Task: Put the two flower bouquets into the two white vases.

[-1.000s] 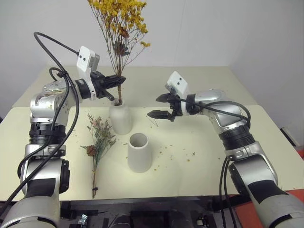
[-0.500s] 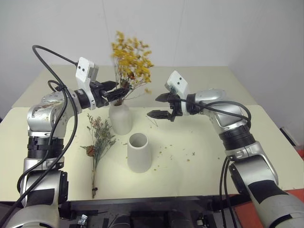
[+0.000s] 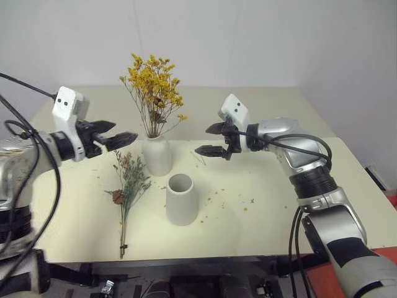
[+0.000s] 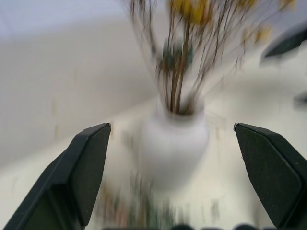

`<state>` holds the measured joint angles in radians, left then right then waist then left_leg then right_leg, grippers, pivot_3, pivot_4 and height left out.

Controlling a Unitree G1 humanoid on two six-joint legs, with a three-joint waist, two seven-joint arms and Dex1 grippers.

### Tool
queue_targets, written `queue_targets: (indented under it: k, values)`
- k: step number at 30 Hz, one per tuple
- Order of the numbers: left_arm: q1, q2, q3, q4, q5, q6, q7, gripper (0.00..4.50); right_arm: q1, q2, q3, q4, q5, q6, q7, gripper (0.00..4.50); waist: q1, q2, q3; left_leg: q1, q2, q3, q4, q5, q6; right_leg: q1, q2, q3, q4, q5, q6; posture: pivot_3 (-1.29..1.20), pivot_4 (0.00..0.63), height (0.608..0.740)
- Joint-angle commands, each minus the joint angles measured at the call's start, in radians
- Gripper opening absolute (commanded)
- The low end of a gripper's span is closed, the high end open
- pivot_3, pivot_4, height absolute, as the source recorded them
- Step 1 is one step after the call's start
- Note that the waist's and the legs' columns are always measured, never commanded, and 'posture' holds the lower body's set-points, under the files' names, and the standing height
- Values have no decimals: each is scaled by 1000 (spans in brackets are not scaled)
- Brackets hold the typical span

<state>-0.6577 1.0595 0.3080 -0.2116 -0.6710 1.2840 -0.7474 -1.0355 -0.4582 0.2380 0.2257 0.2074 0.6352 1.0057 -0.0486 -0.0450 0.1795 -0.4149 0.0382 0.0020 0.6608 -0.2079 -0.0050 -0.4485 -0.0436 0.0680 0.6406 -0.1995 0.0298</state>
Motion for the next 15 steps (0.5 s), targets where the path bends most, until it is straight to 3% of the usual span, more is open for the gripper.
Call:
queue_targets:
  k: [1, 4, 8, 15]
  values:
    - [-59, 103, -13, -44, -87, 232, -31, 4480, 25, -47, -32, -81, 22, 5, 35, 4500, 4, 0, 0, 0, 0, 0, 0, 0, 0, 0, 0, 0, 0, 0, 0, 0, 150, 740]
    - [-121, 116, -11, 9, -144, 328, 24, 4480, 45, -68, -28, -91, 23, 6, 45, 4500, 5, 0, 0, 1, 0, 0, 0, 0, 0, 1, 0, 0, 0, -3, 5, 0, 150, 740]
    - [-205, 221, -188, 128, -312, 330, 138, 4480, 46, -81, -30, -81, 23, 2, 59, 4500, -1, 0, 0, 3, 0, 0, 0, 0, 0, 1, 1, 0, 3, -4, 4, 0, 150, 740]
    - [-232, 378, -478, 35, -600, 330, 261, 4480, 46, -100, -25, -84, 23, -6, 102, 4500, -13, 0, 0, 0, 0, 0, -1, 0, 0, -3, 0, 1, 3, -3, 1, 0, 150, 740]
